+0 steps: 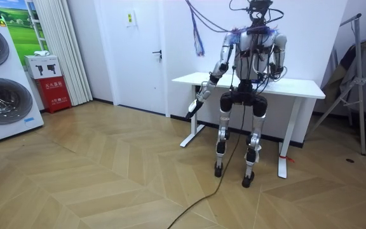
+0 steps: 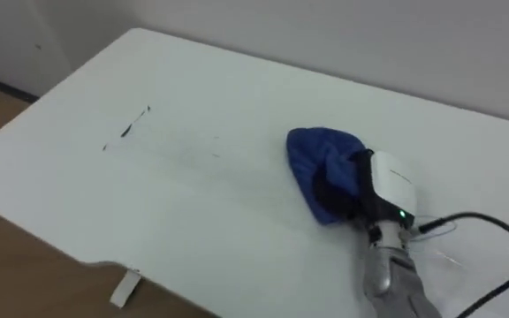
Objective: Wipe table
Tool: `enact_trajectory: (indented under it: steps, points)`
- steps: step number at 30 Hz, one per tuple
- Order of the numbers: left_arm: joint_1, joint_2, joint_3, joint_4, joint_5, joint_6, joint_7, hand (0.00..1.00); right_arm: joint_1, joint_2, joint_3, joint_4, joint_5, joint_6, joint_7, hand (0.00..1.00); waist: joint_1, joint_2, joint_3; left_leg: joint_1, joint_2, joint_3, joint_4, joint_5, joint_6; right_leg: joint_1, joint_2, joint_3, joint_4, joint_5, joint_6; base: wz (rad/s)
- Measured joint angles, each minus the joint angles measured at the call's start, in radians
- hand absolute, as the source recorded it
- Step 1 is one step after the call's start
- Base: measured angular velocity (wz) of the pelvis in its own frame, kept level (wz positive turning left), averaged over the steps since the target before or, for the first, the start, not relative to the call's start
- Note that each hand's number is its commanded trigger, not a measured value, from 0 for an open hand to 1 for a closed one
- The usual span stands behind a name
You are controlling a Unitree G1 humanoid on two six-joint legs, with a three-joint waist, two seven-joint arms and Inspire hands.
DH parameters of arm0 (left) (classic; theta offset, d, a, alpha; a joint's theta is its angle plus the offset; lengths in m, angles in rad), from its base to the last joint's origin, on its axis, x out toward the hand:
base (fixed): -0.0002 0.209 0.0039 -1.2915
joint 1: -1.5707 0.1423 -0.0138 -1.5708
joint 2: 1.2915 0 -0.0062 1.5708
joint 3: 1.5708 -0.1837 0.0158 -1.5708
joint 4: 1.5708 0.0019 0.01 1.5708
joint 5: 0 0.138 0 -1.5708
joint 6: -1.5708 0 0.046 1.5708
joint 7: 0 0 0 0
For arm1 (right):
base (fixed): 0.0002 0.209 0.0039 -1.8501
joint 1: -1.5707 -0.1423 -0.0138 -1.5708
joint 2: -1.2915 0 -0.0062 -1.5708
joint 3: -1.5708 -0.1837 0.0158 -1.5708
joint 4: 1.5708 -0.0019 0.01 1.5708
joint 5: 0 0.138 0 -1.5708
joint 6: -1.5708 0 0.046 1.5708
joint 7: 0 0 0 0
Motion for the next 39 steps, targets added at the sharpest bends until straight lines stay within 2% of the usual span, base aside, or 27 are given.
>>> enact_trajectory:
  steps: [1,2,3,4,5,7,8,10,11,12,13,14,16,18,20,22,23,24,25,26,28,30,33,35,36,38,39]
  points:
    - [-0.001,0.0,0.011,0.0,0.001,0.0,0.0,0.0,0.016,-0.003,-0.028,0.0,0.0,-0.002,-0.009,1.0,-0.012,-0.005,-0.0028,0.006,-0.003,0.001,-0.006,0.0,0.001,0.003,0.001,0.001,-0.002,0.0,0.001,-0.14]
    - [-0.004,0.0,0.025,0.0,0.012,-0.003,0.002,0.0,0.043,-0.009,-0.071,0.003,0.002,-0.003,-0.017,1.0,-0.039,-0.008,-0.0067,0.018,-0.007,0.01,-0.019,0.001,0.002,0.009,-0.001,0.006,-0.008,0.002,0.004,-0.18]
    - [-0.016,0.002,0.035,-0.007,0.018,-0.007,0.001,0.0,0.06,-0.014,-0.1,0.014,0.018,-0.003,-0.018,1.0,-0.055,-0.017,-0.0182,0.022,-0.01,0.016,-0.025,0.001,0.002,0.013,-0.004,0.007,-0.015,0.004,0.008,-0.18]
    - [-0.036,0.01,0.038,-0.012,0.017,-0.017,0.001,0.0,0.057,-0.015,-0.119,0.031,0.034,-0.002,-0.016,1.0,-0.069,-0.028,-0.0207,0.031,-0.012,0.014,-0.03,0.001,0.002,0.021,-0.005,0.009,-0.018,0.005,0.01,-0.13]
    - [-0.052,0.015,0.037,-0.015,0.017,-0.021,0.001,0.0,0.058,-0.015,-0.12,0.033,0.043,0.002,-0.012,1.0,-0.071,-0.036,-0.0198,0.036,-0.012,0.015,-0.033,0.001,0.002,0.024,-0.005,0.011,-0.02,0.006,0.01,-0.15]
    - [-0.115,0.008,0.011,-0.039,0.015,-0.038,0.002,0.0,0.041,-0.014,-0.095,0.026,0.052,0.046,0.017,1.0,-0.064,-0.049,-0.0193,0.039,-0.008,0.027,-0.035,-0.002,0.006,0.018,-0.003,0.016,-0.023,0.015,0.013,-0.27]
    - [-0.131,0.006,-0.008,-0.039,0.012,-0.04,0.002,0.0,0.03,-0.014,-0.084,0.025,0.057,0.059,0.021,1.0,-0.057,-0.048,-0.0196,0.041,-0.007,0.031,-0.036,-0.002,0.007,0.014,-0.003,0.016,-0.022,0.019,0.014,-0.48]
    - [-0.184,-0.002,-0.082,-0.027,-0.007,-0.042,0.006,0.0,-0.04,-0.007,-0.005,-0.004,0.06,0.155,0.059,1.0,-0.019,-0.032,-0.0153,0.051,0.006,0.036,-0.049,-0.007,0.008,-0.009,0.007,0.006,-0.013,0.045,0.01,-0.79]
    - [-0.198,-0.007,-0.094,-0.023,-0.013,-0.042,0.008,0.0,-0.058,0.001,0.033,-0.023,0.058,0.183,0.075,1.0,-0.002,-0.029,-0.0138,0.049,0.01,0.035,-0.054,-0.008,0.007,-0.014,0.011,0.001,-0.009,0.053,0.007,-1.08]
    - [-0.221,-0.009,-0.123,-0.012,-0.025,-0.043,0.009,0.0,-0.108,0.005,0.122,-0.05,0.042,0.223,0.103,1.0,0.032,-0.023,-0.0074,0.049,0.017,0.029,-0.066,-0.009,0.006,-0.034,0.02,-0.006,-0.01,0.071,-0.001,-1.06]
    - [-0.243,-0.012,-0.14,0.007,-0.024,-0.043,0.008,0.0,-0.161,0.028,0.203,-0.07,0.01,0.242,0.145,1.0,0.056,-0.021,-0.0056,0.043,0.026,0.029,-0.065,-0.012,0.001,-0.047,0.026,-0.035,-0.013,0.085,-0.009,-0.91]
    - [-0.249,-0.013,-0.149,0.02,-0.024,-0.043,0.009,0.0,-0.183,0.033,0.238,-0.085,-0.01,0.249,0.165,1.0,0.063,-0.023,-0.0051,0.04,0.028,0.027,-0.065,-0.012,0.001,-0.053,0.027,-0.051,-0.013,0.088,-0.013,-0.41]
    - [-0.251,-0.013,-0.194,0.049,-0.024,-0.031,0.008,0.0,-0.281,0.095,0.351,-0.097,-0.071,0.253,0.214,1.0,0.089,-0.028,-0.0021,0.028,0.03,0.012,-0.063,-0.011,-0.002,-0.057,0.029,-0.071,-0.017,0.089,-0.015,0.11]
    - [-0.232,-0.012,-0.201,0.042,-0.024,-0.01,0.009,0.0,-0.323,0.113,0.383,-0.097,-0.066,0.244,0.235,1.0,0.122,-0.036,0.002,0.023,0.03,-0.01,-0.06,-0.01,-0.004,-0.053,0.03,-0.089,-0.031,0.089,-0.015,0.34]
    - [-0.194,-0.009,-0.198,0.03,-0.023,0.01,0.009,0.0,-0.34,0.115,0.385,-0.098,-0.073,0.236,0.241,1.0,0.146,-0.039,0.0043,0.013,0.026,-0.039,-0.055,-0.008,-0.004,-0.056,0.026,-0.118,-0.033,0.089,-0.014,0.5]
    - [-0.106,-0.008,-0.184,0.002,-0.022,0.046,0.005,0.0,-0.315,0.103,0.381,-0.083,-0.072,0.236,0.24,1.0,0.148,-0.041,0.0052,0.01,0.022,-0.063,-0.058,-0.009,-0.001,-0.037,0.023,-0.152,-0.051,0.091,-0.011,0.47]
    - [-0.092,-0.009,-0.177,0.002,-0.023,0.049,0.004,0.0,-0.298,0.096,0.374,-0.082,-0.073,0.234,0.24,1.0,0.148,-0.041,0.0053,0.01,0.02,-0.068,-0.059,-0.009,0.0,-0.033,0.022,-0.155,-0.056,0.091,-0.011,0.39]
    - [-0.066,-0.011,-0.158,0.003,-0.025,0.05,0.0,0.0,-0.241,0.089,0.342,-0.069,-0.061,0.204,0.222,1.0,0.137,-0.042,0.0058,0.013,0.013,-0.08,-0.06,-0.008,0.002,-0.017,0.018,-0.158,-0.07,0.09,-0.006,0.43]
    - [-0.047,-0.014,-0.143,0.003,-0.025,0.051,-0.001,0.0,-0.188,0.089,0.309,-0.077,-0.056,0.161,0.182,1.0,0.11,-0.042,0.0055,0.017,0.005,-0.083,-0.059,-0.007,0.002,-0.001,0.01,-0.162,-0.077,0.084,0.003,0.43]
    - [-0.042,-0.014,-0.139,0.003,-0.025,0.051,-0.003,0.0,-0.166,0.089,0.295,-0.08,-0.056,0.142,0.169,1.0,0.094,-0.04,0.0058,0.019,0.002,-0.083,-0.059,-0.007,0.003,0.007,0.008,-0.164,-0.083,0.083,0.005,0.37]
    - [-0.041,-0.008,-0.105,-0.001,-0.021,0.043,-0.014,0.0,-0.088,0.087,0.24,-0.092,-0.049,0.08,0.128,1.0,0.034,-0.041,0.0058,0.033,-0.012,-0.081,-0.062,-0.007,0.003,0.036,-0.004,-0.178,-0.099,0.073,0.021,0.2]
    - [-0.044,-0.005,-0.082,-0.011,0.0,0.027,-0.013,0.0,-0.035,0.085,0.196,-0.092,-0.026,0.051,0.096,1.0,0.004,-0.037,0.0055,0.049,-0.016,-0.081,-0.064,-0.007,0.003,0.051,-0.008,-0.18,-0.1,0.072,0.024,-0.03]
    - [-0.059,-0.003,-0.08,-0.08,-0.002,0.011,-0.007,0.0,0.003,0.057,0.172,-0.11,-0.004,0.05,0.081,1.0,-0.02,-0.036,0.0008,0.053,-0.019,-0.081,-0.065,-0.009,0.006,0.066,-0.011,-0.181,-0.098,0.071,0.027,-0.06]
    - [-0.082,-0.007,-0.091,-0.095,-0.002,0.0,-0.007,0.0,-0.004,0.053,0.167,-0.116,0.01,0.065,0.095,1.0,-0.02,-0.032,-0.0008,0.054,-0.019,-0.081,-0.066,-0.01,0.008,0.063,-0.01,-0.177,-0.097,0.072,0.029,-0.1]
    - [-0.099,-0.013,-0.099,-0.094,-0.005,0.001,-0.006,0.0,-0.021,0.054,0.17,-0.116,0.01,0.088,0.112,1.0,-0.02,-0.025,-0.0032,0.054,-0.015,-0.082,-0.066,-0.015,0.017,0.061,-0.005,-0.175,-0.094,0.072,0.03,-0.14]
    - [-0.118,-0.016,-0.129,-0.094,-0.002,0.004,0.001,0.0,-0.058,0.059,0.207,-0.119,0.01,0.145,0.137,1.0,0.001,-0.022,-0.0046,0.054,-0.007,-0.07,-0.066,-0.016,0.017,0.045,-0.002,-0.161,-0.077,0.074,0.027,-0.23]
    - [-0.127,-0.028,-0.134,-0.092,-0.002,0.01,0.009,0.0,-0.092,0.06,0.233,-0.121,0.009,0.184,0.162,1.0,0.006,-0.022,-0.0046,0.052,-0.003,-0.06,-0.07,-0.015,0.016,0.039,0.002,-0.152,-0.074,0.077,0.022,-0.21]
